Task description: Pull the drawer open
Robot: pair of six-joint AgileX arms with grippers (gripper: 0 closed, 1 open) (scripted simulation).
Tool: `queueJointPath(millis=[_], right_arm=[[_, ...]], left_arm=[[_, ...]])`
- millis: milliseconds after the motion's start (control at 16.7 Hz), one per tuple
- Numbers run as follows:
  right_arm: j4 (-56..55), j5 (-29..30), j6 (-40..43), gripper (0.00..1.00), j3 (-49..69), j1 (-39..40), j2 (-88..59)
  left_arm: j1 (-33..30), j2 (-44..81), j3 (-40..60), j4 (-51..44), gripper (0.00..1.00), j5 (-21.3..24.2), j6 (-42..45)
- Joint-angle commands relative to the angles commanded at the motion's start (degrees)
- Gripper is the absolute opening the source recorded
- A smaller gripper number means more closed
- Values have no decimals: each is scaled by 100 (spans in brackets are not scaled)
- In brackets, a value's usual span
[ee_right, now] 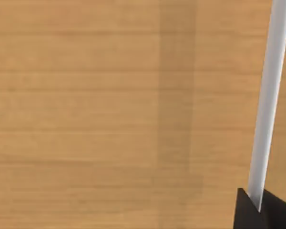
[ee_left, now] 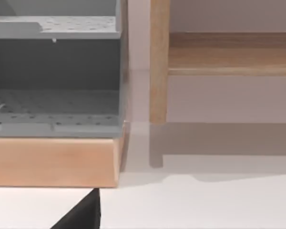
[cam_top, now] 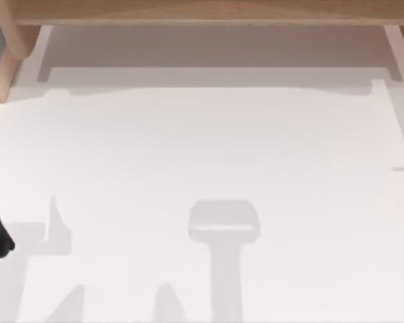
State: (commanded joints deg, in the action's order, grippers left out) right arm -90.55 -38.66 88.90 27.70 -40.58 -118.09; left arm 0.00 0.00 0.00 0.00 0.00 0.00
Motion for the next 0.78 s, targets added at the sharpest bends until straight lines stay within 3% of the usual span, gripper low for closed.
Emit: queueJointPath(millis=[180, 780], right_arm=[[0, 0, 0, 0, 0, 0, 0], [0, 0, 0, 75, 0, 0, 0]], left_arm=[[0, 0, 0, 0, 100, 0, 0], [0, 0, 0, 0, 100, 0, 0]])
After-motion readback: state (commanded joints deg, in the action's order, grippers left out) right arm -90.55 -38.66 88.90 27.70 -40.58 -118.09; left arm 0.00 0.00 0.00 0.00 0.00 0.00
